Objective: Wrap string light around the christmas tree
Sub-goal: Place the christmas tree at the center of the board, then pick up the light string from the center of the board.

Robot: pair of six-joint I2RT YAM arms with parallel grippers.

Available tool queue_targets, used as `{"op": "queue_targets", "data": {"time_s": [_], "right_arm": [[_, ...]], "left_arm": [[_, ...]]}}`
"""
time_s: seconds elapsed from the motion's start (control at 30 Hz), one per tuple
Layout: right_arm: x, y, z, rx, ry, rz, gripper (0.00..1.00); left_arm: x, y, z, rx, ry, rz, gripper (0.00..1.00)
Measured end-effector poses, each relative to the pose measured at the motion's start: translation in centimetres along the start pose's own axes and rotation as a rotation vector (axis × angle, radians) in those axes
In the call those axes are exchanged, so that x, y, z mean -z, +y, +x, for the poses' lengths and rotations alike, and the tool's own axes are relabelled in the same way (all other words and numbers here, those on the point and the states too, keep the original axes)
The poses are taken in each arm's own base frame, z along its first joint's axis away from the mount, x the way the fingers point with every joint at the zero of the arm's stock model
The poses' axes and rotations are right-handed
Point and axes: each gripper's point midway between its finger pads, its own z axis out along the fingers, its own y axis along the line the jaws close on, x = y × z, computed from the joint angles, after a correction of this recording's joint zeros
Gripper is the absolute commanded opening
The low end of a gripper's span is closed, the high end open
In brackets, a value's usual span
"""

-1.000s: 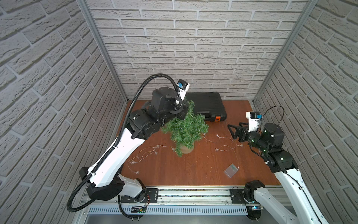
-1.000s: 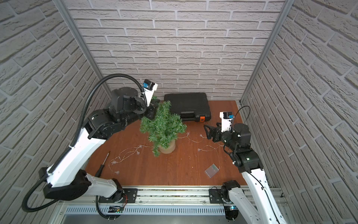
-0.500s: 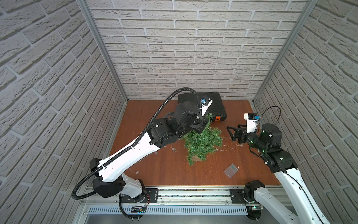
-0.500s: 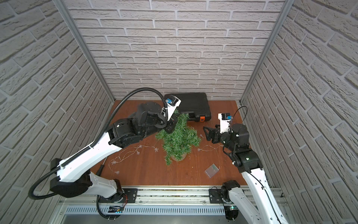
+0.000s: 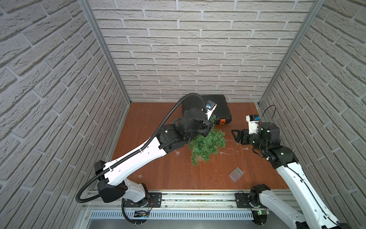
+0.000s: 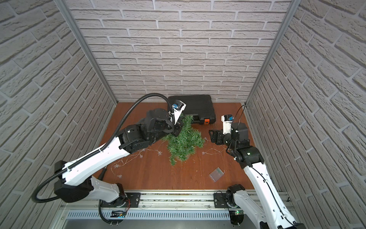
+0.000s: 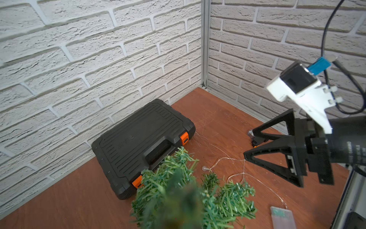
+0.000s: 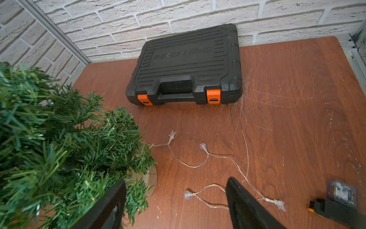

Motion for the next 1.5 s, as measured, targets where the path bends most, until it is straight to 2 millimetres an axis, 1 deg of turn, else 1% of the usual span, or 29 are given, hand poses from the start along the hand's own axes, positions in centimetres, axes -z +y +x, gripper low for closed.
{"op": "queue_targets", "data": {"time_s": [0.23, 0.3, 0.4, 0.47, 0.53, 0.6, 0.7, 0.73, 0.8, 0.87, 0.93, 1.0, 1.07, 1.13, 1.2, 1.23, 1.27, 1.33, 1.4, 1.5], "right_arm": [[-0.9, -1.1, 0.6, -0.024, 0.037, 0.058, 0.79], [-1.5, -1.4, 0.8, -0.028, 0.061, 0.069, 0.79], [-2.3, -1.5, 0.7, -0.032, 0.089, 0.077, 0.79], [-2.9, -1.6, 0.6, -0.034, 0.106, 0.082, 0.8], [-3.5, -1.7, 0.6, -0.035, 0.124, 0.088, 0.8], [-4.3, -1.8, 0.6, -0.032, 0.148, 0.094, 0.8], [-5.5, -2.1, 0.5, -0.022, 0.184, 0.106, 0.8], [-6.0, -2.1, 0.5, -0.019, 0.195, 0.108, 0.8], [-6.9, -2.3, 0.6, -0.018, 0.224, 0.113, 0.8], [-7.8, -2.4, 0.7, -0.019, 0.25, 0.117, 0.8], [-8.5, -2.5, 0.9, -0.016, 0.274, 0.12, 0.8], [-9.2, -2.6, 1.1, -0.013, 0.299, 0.121, 0.8], [-9.9, -2.7, 1.3, -0.012, 0.325, 0.119, 0.8], [-10.7, -2.7, 1.7, -0.012, 0.351, 0.111, 0.78], [-11.6, -2.7, 2.2, -0.01, 0.38, 0.104, 0.76], [-11.9, -2.8, 2.5, -0.009, 0.394, 0.1, 0.76], [-12.3, -2.9, 2.9, -0.011, 0.413, 0.099, 0.74], [-12.9, -3.1, 3.8, -0.014, 0.447, 0.099, 0.73], [-13.4, -3.3, 4.7, -0.017, 0.48, 0.102, 0.71], [-13.8, -3.7, 5.8, -0.017, 0.522, 0.109, 0.7]], "left_arm": [[0.4, 0.4, 0.1, 0.028, -0.003, -0.014, 0.0], [0.4, 0.4, 0.1, 0.032, -0.003, -0.014, 0.22], [0.6, 0.5, -0.3, 0.036, -0.012, -0.017, 0.38], [0.8, 0.7, -0.9, 0.041, -0.026, -0.02, 0.39], [1.1, 0.8, -1.7, 0.049, -0.043, -0.024, 0.46], [1.4, 1.0, -2.5, 0.056, -0.059, -0.026, 0.56], [2.1, 1.3, -4.0, 0.068, -0.09, -0.028, 0.63], [2.4, 1.4, -4.3, 0.071, -0.097, -0.03, 0.64], [3.2, 2.2, -5.2, 0.081, -0.115, -0.058, 0.65], [4.3, 3.3, -5.6, 0.093, -0.123, -0.101, 0.68], [5.8, 4.9, -5.5, 0.113, -0.123, -0.159, 0.69], [7.6, 7.2, -5.0, 0.155, -0.119, -0.22, 0.68], [9.7, 10.5, -3.7, 0.235, -0.11, -0.297, 0.65], [12.0, 14.4, -1.4, 0.345, -0.094, -0.399, 0.63], [13.8, 17.5, 1.9, 0.447, -0.055, -0.493, 0.62], [14.2, 18.5, 3.8, 0.487, -0.024, -0.525, 0.62], [14.7, 19.1, 5.9, 0.529, 0.016, -0.553, 0.62], [14.5, 19.4, 9.4, 0.587, 0.098, -0.572, 0.63], [13.3, 19.1, 13.2, 0.632, 0.211, -0.573, 0.63], [11.2, 18.4, 18.2, 0.682, 0.379, -0.559, 0.64]]}}
